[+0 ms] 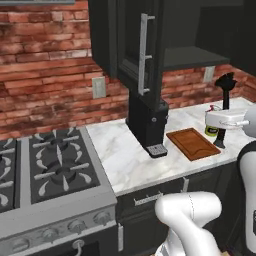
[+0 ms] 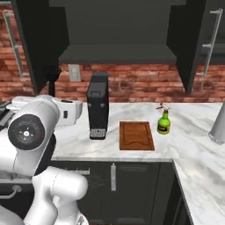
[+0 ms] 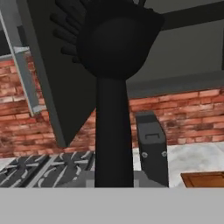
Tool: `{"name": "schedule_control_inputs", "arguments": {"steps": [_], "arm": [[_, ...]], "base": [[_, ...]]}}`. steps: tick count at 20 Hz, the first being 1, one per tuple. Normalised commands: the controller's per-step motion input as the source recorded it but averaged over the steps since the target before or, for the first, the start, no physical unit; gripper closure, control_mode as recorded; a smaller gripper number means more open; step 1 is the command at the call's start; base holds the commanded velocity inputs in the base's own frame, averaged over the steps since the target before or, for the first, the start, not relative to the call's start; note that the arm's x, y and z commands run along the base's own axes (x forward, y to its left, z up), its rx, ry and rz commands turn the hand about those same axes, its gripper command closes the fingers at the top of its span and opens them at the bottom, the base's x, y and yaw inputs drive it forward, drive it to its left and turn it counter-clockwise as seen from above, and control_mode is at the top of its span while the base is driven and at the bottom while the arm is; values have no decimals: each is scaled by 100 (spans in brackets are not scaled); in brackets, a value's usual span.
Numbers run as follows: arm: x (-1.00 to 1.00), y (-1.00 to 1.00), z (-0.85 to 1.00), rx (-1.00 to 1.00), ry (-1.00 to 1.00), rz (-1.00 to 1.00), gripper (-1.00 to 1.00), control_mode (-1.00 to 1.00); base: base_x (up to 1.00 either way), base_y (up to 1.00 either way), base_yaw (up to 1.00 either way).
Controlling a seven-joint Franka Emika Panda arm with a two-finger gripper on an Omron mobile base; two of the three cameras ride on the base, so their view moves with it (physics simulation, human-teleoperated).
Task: Grab the spray bottle from the cabinet, then place it next to the cutting board for sanitizing. Then grab the dish brush from the countertop next to the sink and place it next to the cutting board.
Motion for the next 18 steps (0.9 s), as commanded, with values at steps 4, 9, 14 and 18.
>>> {"name": "schedule_control_inputs", "arguments": {"steps": [4, 9, 14, 18], "arm": [[0, 0, 0, 0, 0, 0, 100, 100], [0, 0, 0, 0, 0, 0, 100, 100], [0, 0, 0, 0, 0, 0, 100, 100], [0, 0, 0, 0, 0, 0, 100, 100]], "base": [[61, -71, 18], [99, -17, 18], [71, 39, 9], [52, 2, -9]]}}
